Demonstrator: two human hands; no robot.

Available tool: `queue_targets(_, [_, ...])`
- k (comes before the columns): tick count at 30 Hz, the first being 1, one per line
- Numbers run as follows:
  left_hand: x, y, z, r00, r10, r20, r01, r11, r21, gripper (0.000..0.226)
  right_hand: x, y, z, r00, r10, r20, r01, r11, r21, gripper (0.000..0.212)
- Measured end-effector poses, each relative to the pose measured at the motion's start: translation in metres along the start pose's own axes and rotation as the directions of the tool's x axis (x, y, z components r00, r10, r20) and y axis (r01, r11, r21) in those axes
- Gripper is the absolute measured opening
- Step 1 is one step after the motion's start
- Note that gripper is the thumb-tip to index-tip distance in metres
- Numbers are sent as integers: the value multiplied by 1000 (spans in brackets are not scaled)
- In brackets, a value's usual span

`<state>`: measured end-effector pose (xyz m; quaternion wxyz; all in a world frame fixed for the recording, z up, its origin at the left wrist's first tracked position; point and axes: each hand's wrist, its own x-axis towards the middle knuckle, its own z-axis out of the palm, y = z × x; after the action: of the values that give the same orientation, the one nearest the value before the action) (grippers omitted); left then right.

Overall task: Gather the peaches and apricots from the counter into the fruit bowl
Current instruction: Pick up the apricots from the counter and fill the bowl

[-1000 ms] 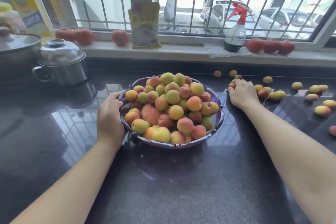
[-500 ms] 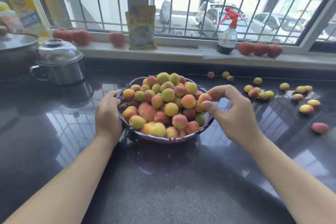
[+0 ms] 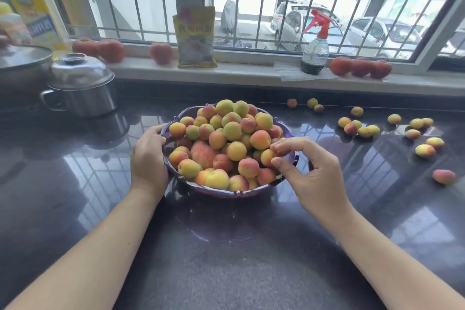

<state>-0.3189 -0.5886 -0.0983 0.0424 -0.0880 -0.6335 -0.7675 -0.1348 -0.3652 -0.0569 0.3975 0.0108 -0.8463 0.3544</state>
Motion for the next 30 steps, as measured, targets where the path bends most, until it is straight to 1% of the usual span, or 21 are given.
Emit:
queue_targets(3, [1, 0, -1, 1000, -9, 3, 9, 1000, -4, 40, -2, -2, 1, 1000, -9, -25, 10, 999, 46, 16])
queue_targets(6, [1, -1, -2, 1000, -4, 8, 4, 1000, 0, 40, -2, -1, -5, 988, 77, -133, -61, 991, 120, 20])
queue_targets(8, [0, 1, -1, 1000, 0, 2, 0, 1000, 4, 40, 1, 3, -9, 970, 131, -203, -116, 990, 85, 21])
queue_targets(9, [-1, 2, 0, 1000, -4, -3, 4, 1000, 3, 39, 2, 7, -10, 961, 162, -224, -153, 987, 57, 22])
queue_targets(11, [-3, 5, 1, 1000, -5, -4, 5, 1000, -2, 38, 6, 18, -11, 930, 274, -244, -270, 961, 50, 27])
queue_targets(13, [-3, 5, 1, 1000, -6, 4, 6, 1000, 1, 39, 8, 31, -11, 876, 406, -259, -402, 913, 69, 27])
queue_targets(15, [-2, 4, 0, 1000, -10, 11, 10, 1000, -3, 40, 11, 49, -13, 817, 503, -282, -511, 858, 52, 24])
queue_targets(17, [0, 2, -1, 1000, -7, 12, 7, 1000, -4, 40, 24, 68, -18, 782, 570, -254, -590, 808, -4, 27])
queue_targets(18, [1, 0, -2, 1000, -3, 10, 3, 1000, 1, 40, 34, 79, -19, 784, 583, -214, -607, 792, -65, 30])
queue_targets(20, [2, -1, -4, 1000, 0, 3, 0, 1000, -4, 40, 59, 101, -20, 836, 534, -123, -547, 795, -262, 38])
queue_targets(22, [4, -2, -5, 1000, 0, 19, 0, 1000, -22, 40, 84, 129, -13, 890, 454, -29, -419, 792, -445, 44])
queue_targets(23, [4, -2, -5, 999, 7, 32, -6, 1000, -25, 41, 94, 144, -7, 901, 434, 21, -366, 784, -501, 46])
queue_targets(26, [3, -3, -4, 1000, 8, 19, -8, 999, -40, 38, 118, 185, 15, 896, 422, 140, -255, 747, -614, 47])
queue_targets(28, [4, -2, -1, 1000, 6, 9, -6, 999, -49, 36, 135, 199, 27, 872, 463, 159, -264, 717, -645, 52])
queue_targets(30, [1, 1, 3, 1000, 12, 23, -11, 998, -61, 38, 150, 209, 34, 877, 455, 155, -255, 714, -652, 53])
